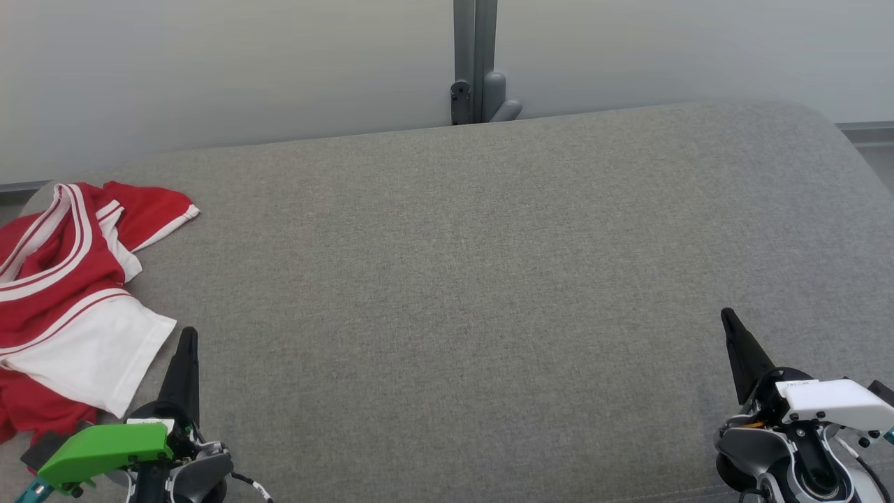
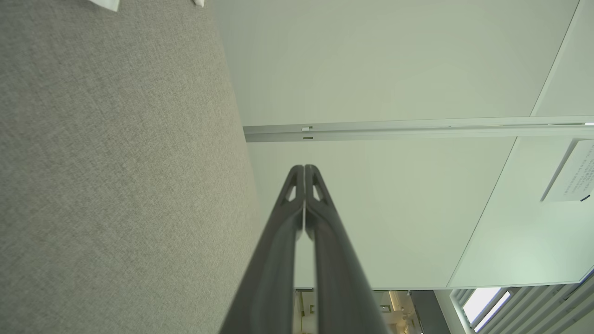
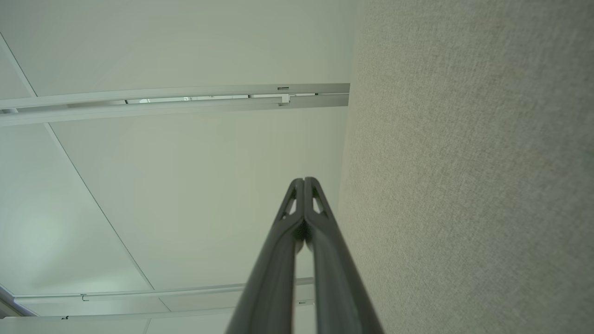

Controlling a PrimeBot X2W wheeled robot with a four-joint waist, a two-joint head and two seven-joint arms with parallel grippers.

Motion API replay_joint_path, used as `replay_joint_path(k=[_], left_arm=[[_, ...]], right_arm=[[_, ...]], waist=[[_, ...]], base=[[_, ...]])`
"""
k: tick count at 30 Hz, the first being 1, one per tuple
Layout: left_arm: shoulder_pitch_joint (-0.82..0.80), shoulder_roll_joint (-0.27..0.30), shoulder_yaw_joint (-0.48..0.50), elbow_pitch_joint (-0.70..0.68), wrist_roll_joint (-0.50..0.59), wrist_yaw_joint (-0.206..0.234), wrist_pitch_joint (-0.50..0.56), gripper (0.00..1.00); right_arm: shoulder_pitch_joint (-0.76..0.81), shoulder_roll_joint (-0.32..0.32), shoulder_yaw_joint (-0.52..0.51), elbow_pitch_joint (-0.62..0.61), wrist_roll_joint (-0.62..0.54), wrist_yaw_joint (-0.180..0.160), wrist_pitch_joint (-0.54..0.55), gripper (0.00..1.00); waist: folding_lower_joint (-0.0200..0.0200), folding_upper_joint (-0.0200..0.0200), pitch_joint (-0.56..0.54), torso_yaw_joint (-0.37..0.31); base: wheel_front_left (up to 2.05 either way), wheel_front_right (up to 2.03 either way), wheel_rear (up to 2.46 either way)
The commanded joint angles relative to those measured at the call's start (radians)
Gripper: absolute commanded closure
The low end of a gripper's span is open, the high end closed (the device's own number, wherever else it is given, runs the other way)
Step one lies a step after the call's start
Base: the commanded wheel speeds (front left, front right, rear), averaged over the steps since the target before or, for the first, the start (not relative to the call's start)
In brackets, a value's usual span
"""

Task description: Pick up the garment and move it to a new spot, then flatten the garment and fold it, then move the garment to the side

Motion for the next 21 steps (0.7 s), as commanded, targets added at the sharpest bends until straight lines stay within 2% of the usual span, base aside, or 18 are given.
replay_joint_path(k=[1,6,7,16,21], left_arm=[[-0.011,0.007,0.003,-0.003,0.001,-0.005,-0.001,1.00],[-0.011,0.007,0.003,-0.003,0.001,-0.005,-0.001,1.00],[0.003,-0.002,-0.001,0.007,0.000,0.001,0.000,0.00],[0.031,-0.008,-0.022,0.027,0.010,0.002,-0.022,0.00],[0.032,-0.001,-0.046,0.026,0.037,0.001,-0.051,0.00]], right_arm=[[-0.006,-0.005,-0.001,-0.004,0.008,0.000,0.003,1.00],[-0.006,-0.005,-0.001,-0.004,0.008,0.000,0.003,1.00],[0.003,0.002,0.001,0.007,-0.001,0.000,0.000,0.00],[0.030,0.009,0.022,0.020,-0.015,0.000,-0.029,0.00],[0.032,0.008,0.029,0.007,-0.080,0.000,-0.059,0.00]], waist=[[0.0000,0.0107,0.000,0.000],[0.0000,0.0107,0.000,0.000],[0.0000,0.0000,0.000,0.000],[0.0000,0.0005,0.000,0.000],[0.0000,0.0010,0.001,0.002]], base=[[0.00,0.00,0.00],[0.00,0.00,0.00],[0.00,0.00,0.00],[0.00,0.00,0.00],[0.00,0.00,0.00]])
